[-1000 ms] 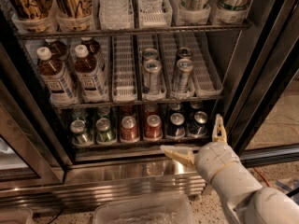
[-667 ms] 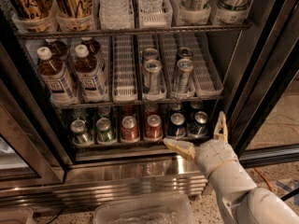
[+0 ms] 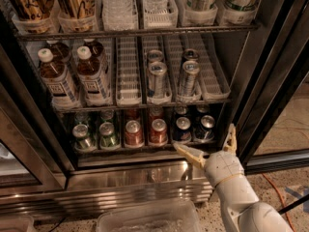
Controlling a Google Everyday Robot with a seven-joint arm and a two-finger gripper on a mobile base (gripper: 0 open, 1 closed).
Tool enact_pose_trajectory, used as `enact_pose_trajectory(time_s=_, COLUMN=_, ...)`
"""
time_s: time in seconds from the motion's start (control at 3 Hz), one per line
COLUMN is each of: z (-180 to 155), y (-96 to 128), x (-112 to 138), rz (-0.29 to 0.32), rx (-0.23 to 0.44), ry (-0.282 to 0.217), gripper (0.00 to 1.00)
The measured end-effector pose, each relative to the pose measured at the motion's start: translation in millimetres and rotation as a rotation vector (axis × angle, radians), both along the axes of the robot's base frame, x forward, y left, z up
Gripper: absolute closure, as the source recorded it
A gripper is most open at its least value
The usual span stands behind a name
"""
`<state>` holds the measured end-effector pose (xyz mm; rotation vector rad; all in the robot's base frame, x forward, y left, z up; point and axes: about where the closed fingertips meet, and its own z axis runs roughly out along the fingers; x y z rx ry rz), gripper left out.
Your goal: Pick pepsi can from bottom shelf of fridge
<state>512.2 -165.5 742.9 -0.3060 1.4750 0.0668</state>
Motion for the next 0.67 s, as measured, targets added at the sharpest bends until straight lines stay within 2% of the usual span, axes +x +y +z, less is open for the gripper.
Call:
enact_pose_trajectory(time_s=0.33, z=-23.8, y=0.8, x=4.5, rz=0.023, rx=0.068, ry=-0.014, gripper=0.0)
enact_pose_trajectory(time_s=0.67, z=-23.8, y=0.8, x=4.6, rz=0.023, rx=0.068, ry=-0.014, gripper=0.0)
